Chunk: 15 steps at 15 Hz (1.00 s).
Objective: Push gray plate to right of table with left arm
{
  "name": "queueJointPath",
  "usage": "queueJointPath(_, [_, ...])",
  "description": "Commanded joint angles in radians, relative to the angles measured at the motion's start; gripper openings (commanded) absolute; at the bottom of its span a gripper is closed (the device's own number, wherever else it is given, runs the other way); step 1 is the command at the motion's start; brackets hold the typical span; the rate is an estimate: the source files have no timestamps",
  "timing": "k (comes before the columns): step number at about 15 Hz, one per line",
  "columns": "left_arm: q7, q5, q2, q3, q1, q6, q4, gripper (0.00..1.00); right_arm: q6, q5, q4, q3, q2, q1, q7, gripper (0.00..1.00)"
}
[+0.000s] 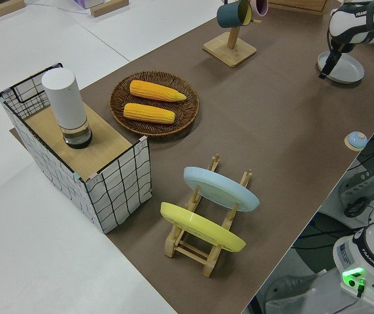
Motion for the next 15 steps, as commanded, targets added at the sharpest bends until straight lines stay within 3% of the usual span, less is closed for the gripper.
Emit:
queueJointPath(1, [0.218,-0.084,-0.164,0.002,0.119,-0.182,-0.047,0.99,-0.010,0.007,0.001,0.000,-0.006,-0.001,0.003,0.983])
queueJointPath(4, [0.406,-0.129,-0.239,0.004,0.222,-0.339,-0.047,0.99,-0.010,0.007,0.001,0.000,-0.006,-0.001,0.003,0.983])
queueJointPath(9, [0.610,-0.118,-0.302,0.011,0.371,-0.491,-0.035,0.99,-0.010,0.007,0.001,0.000,-0.006,-0.001,0.003,0.983])
queueJointPath(15, [0.819,-0.110,-0.354,0.111,0.474,-0.641,0.039,0.99,-0.010,0.007,0.001,0.000,-0.006,-0.001,0.003,0.983])
